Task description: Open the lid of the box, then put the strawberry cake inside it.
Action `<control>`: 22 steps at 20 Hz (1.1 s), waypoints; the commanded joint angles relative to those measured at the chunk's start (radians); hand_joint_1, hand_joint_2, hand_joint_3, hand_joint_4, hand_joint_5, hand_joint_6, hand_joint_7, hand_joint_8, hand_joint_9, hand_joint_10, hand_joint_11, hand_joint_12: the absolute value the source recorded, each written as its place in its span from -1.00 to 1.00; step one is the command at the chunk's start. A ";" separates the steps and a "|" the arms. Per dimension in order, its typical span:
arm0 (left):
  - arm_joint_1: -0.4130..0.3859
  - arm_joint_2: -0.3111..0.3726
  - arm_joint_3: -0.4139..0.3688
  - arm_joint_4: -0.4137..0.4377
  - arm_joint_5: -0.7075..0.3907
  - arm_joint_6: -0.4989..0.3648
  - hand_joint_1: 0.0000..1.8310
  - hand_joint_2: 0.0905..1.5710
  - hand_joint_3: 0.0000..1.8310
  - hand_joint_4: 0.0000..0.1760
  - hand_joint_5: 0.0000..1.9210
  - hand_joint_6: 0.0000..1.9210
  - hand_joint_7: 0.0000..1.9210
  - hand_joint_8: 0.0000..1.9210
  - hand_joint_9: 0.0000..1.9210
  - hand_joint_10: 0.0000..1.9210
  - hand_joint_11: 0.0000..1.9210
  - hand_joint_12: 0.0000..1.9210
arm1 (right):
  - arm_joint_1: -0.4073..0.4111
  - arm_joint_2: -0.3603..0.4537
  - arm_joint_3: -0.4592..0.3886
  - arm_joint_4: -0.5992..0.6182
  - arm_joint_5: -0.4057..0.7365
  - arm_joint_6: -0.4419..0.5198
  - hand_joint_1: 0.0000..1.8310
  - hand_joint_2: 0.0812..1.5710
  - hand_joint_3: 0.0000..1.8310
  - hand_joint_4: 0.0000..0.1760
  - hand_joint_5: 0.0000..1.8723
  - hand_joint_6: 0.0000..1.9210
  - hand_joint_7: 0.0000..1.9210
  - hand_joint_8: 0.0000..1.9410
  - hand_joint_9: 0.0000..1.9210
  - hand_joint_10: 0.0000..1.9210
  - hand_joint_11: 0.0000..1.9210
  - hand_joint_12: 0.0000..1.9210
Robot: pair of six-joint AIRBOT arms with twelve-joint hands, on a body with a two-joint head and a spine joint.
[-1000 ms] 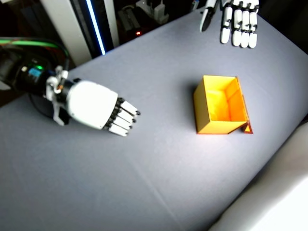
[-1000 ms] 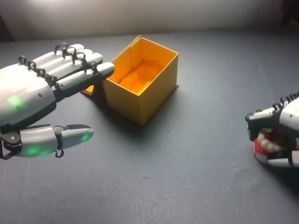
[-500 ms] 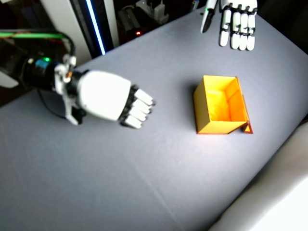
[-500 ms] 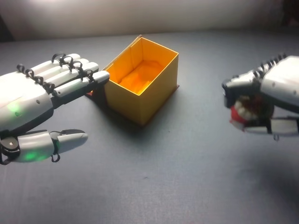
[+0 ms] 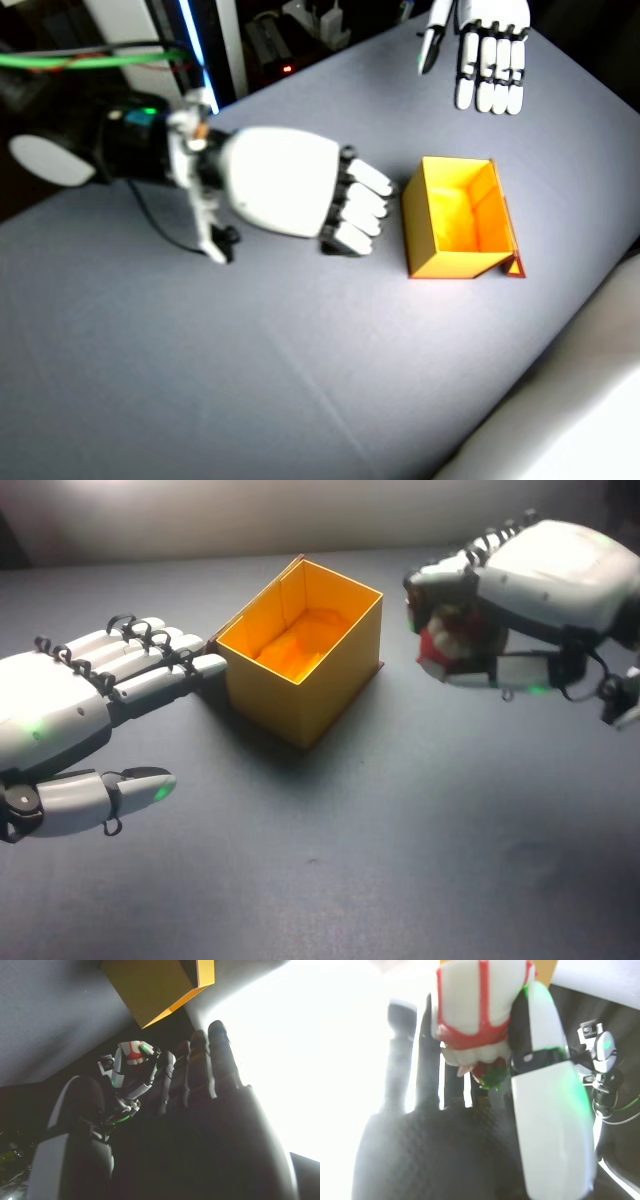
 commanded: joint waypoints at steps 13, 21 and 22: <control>-0.006 -0.043 0.036 -0.018 -0.084 -0.026 -0.64 0.83 -1.00 -0.20 -0.99 -1.00 -1.00 -1.00 -1.00 -1.00 -1.00 -1.00 | 0.158 -0.203 0.190 -0.004 0.025 0.002 0.46 0.56 -1.00 -1.00 -0.33 0.27 -0.26 0.46 -0.18 0.65 -0.22 0.79; -0.007 -0.068 0.060 -0.016 -0.075 -0.048 -0.61 0.82 -1.00 -0.29 -0.94 -0.98 -1.00 -1.00 -1.00 -1.00 -0.99 -0.99 | 0.199 -0.329 0.291 0.003 -0.059 0.002 0.44 0.61 -1.00 -1.00 -0.39 0.46 -0.31 0.53 -0.24 0.68 -0.34 0.82; -0.007 -0.068 0.062 -0.016 -0.073 -0.049 -0.62 0.82 -1.00 -0.28 -0.93 -0.98 -1.00 -1.00 -1.00 -1.00 -0.98 -0.99 | 0.201 -0.336 0.301 0.003 -0.071 0.002 0.44 0.62 -1.00 -1.00 -0.41 0.45 -0.32 0.56 -0.27 0.71 -0.33 0.82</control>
